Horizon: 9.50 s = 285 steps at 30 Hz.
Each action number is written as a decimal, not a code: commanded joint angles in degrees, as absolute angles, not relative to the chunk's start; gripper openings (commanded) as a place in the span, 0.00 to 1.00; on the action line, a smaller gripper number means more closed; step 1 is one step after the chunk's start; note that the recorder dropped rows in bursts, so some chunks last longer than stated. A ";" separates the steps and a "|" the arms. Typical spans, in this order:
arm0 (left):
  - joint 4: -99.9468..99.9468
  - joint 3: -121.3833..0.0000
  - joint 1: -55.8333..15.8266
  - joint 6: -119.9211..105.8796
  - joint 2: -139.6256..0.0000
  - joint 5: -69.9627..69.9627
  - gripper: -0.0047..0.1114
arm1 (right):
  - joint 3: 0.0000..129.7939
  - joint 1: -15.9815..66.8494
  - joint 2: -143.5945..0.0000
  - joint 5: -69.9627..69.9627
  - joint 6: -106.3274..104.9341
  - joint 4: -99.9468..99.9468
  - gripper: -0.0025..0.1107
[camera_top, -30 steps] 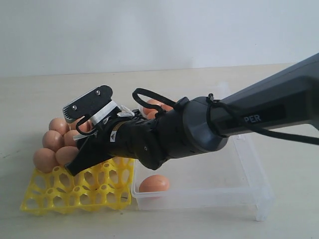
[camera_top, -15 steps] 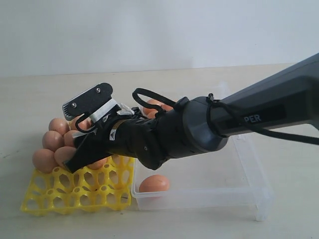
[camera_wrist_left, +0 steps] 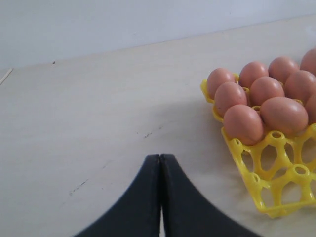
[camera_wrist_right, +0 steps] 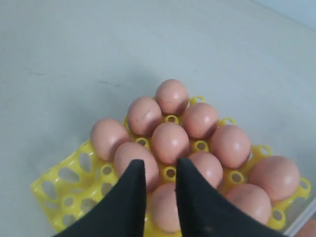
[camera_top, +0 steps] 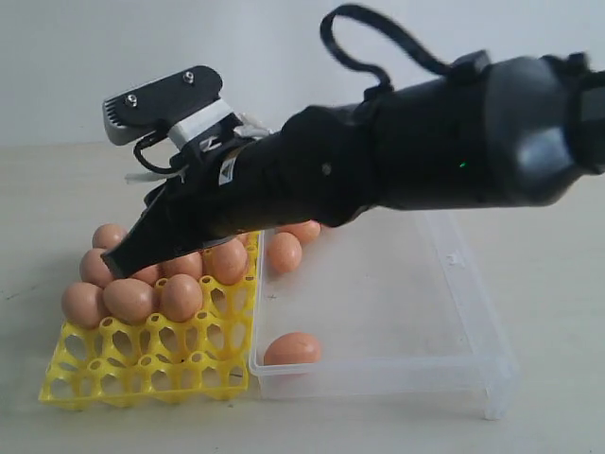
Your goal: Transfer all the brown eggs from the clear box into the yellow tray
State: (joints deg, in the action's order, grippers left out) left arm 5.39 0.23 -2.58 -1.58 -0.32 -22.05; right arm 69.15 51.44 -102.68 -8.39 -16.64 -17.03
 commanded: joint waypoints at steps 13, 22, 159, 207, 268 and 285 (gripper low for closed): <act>5.22 0.00 -2.86 -1.35 0.00 -21.69 0.04 | 67.95 40.13 -92.79 -23.87 -17.77 -13.03 0.02; 5.22 0.00 -2.86 -1.35 0.00 -21.69 0.04 | 67.33 32.96 -96.91 -23.70 -16.30 -13.12 0.07; 5.22 0.00 -2.86 -1.35 0.00 -21.69 0.04 | 104.22 32.65 -138.56 -33.37 -14.90 -11.14 0.54; 5.22 0.00 -2.86 -1.35 0.00 -21.69 0.04 | 104.22 32.18 -134.54 -44.26 -13.84 -8.66 0.02; 5.22 0.00 -2.86 -1.35 0.00 -21.69 0.04 | 60.34 52.02 -111.87 27.35 -7.83 -15.70 0.02; 5.22 0.00 -2.86 -1.35 0.00 -21.69 0.04 | 54.58 51.64 -111.45 30.39 -14.17 -5.47 0.02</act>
